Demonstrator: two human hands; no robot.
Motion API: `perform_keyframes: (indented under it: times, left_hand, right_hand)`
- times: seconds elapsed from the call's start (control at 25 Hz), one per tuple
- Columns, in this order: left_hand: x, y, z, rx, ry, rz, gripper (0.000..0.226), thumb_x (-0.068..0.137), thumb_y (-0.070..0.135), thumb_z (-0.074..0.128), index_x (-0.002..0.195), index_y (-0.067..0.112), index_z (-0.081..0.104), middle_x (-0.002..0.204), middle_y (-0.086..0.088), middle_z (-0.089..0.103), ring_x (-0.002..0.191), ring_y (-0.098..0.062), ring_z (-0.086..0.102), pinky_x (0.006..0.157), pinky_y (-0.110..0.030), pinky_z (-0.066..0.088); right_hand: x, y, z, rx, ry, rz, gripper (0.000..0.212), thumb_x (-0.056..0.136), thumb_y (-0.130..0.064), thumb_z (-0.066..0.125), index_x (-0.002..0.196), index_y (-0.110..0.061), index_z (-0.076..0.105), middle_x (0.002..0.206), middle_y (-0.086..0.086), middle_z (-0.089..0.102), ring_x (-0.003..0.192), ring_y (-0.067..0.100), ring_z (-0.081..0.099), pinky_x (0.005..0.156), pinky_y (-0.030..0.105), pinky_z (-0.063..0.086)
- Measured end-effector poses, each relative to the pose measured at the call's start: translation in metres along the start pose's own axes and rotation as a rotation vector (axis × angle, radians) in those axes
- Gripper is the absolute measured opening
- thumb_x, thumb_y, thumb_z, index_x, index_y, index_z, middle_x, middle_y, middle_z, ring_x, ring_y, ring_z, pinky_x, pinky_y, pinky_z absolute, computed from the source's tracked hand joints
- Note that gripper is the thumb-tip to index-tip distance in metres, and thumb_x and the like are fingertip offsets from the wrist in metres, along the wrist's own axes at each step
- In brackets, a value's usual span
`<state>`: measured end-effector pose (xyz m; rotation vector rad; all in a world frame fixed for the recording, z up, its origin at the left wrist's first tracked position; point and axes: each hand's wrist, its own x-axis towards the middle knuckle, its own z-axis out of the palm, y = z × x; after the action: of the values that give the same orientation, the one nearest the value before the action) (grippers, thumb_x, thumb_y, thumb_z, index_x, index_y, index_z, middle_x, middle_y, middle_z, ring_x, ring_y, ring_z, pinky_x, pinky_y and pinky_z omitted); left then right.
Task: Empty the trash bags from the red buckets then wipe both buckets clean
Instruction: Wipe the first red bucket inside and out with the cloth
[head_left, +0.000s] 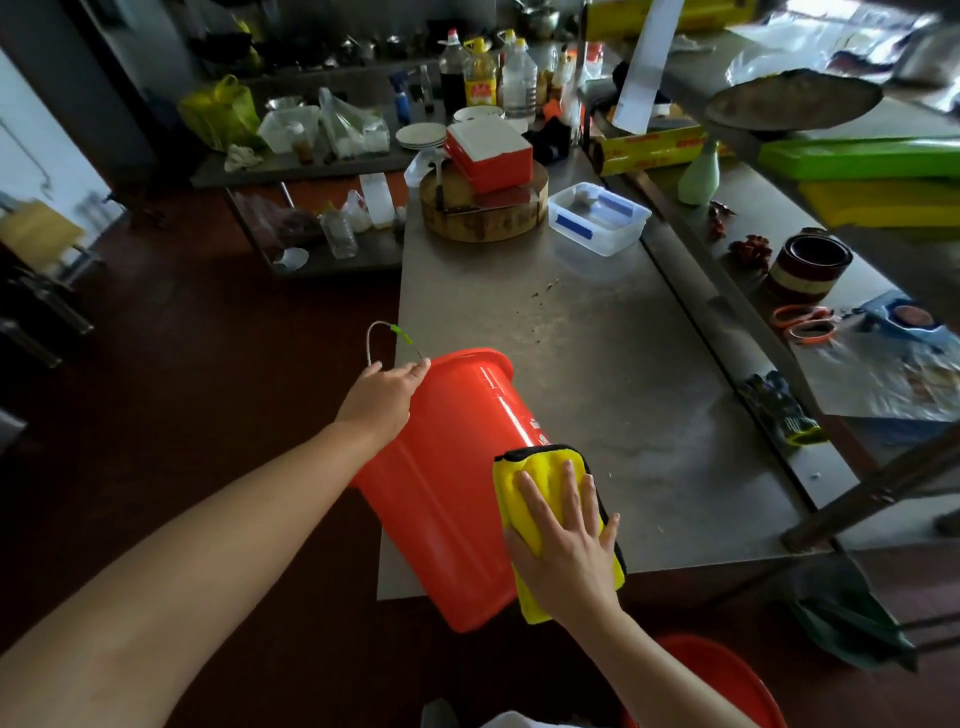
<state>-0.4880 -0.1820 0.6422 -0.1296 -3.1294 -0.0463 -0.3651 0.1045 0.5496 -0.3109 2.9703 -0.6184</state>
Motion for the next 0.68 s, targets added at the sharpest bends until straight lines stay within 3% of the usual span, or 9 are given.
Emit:
perform_keyframes:
  times: [0.12,0.24,0.36,0.48,0.56,0.68]
  left_hand:
    - [-0.035,-0.005,0.004,-0.036,0.052,-0.116,0.075,0.089,-0.011,0.039,0.157,0.016,0.026,0.154,-0.013,0.042,0.130,-0.040,0.049,0.114,-0.045,0.036]
    - [-0.065,-0.006,0.008,-0.049,0.066,-0.230,0.067,0.095,-0.002,0.034,0.158,0.016,0.024,0.147,-0.017,0.046,0.120,-0.041,0.056,0.099,-0.049,0.048]
    - [-0.079,-0.004,0.012,-0.142,0.109,-0.368,0.049,0.106,0.023,0.030,0.154,0.016,0.030,0.136,-0.018,0.050,0.114,-0.042,0.058,0.090,-0.050,0.050]
    - [-0.083,-0.001,0.014,-0.166,0.138,-0.442,0.049,0.107,0.040,0.027,0.150,0.020,0.037,0.125,-0.020,0.056,0.110,-0.042,0.060,0.087,-0.049,0.049]
    - [-0.083,-0.001,0.015,-0.198,0.153,-0.479,0.049,0.107,0.045,0.024,0.149,0.024,0.039,0.123,-0.017,0.061,0.110,-0.039,0.061,0.088,-0.049,0.050]
    - [-0.091,0.001,0.020,-0.213,0.212,-0.532,0.047,0.107,0.046,0.022,0.144,0.027,0.044,0.120,-0.011,0.067,0.108,-0.037,0.064,0.084,-0.047,0.051]
  right_hand:
    - [-0.003,0.005,0.001,0.093,-0.019,0.003,0.071,0.085,-0.085,0.021,0.149,-0.065,-0.005,0.163,-0.009,-0.031,0.150,0.027,-0.029,0.116,0.073,0.006]
    - [-0.003,0.011,0.001,0.161,-0.038,-0.020,0.073,0.084,-0.086,0.025,0.148,-0.067,-0.004,0.162,-0.010,-0.031,0.151,0.029,-0.026,0.117,0.072,0.012]
    - [-0.004,0.015,0.001,0.168,-0.030,-0.067,0.073,0.084,-0.084,0.026,0.149,-0.064,0.000,0.166,-0.007,-0.023,0.153,0.031,-0.021,0.116,0.068,0.020]
    - [-0.006,0.016,0.005,0.181,0.001,-0.103,0.071,0.087,-0.080,0.031,0.151,-0.062,0.007,0.168,-0.004,-0.016,0.154,0.034,-0.017,0.116,0.066,0.023]
    - [-0.004,0.017,0.008,0.260,0.019,-0.120,0.068,0.089,-0.073,0.041,0.151,-0.061,0.015,0.168,-0.007,-0.015,0.154,0.035,-0.015,0.115,0.066,0.025]
    - [-0.005,0.016,0.008,0.470,0.060,-0.078,0.069,0.091,-0.048,0.067,0.152,-0.049,0.033,0.167,-0.008,-0.009,0.154,0.033,-0.013,0.115,0.068,0.025]
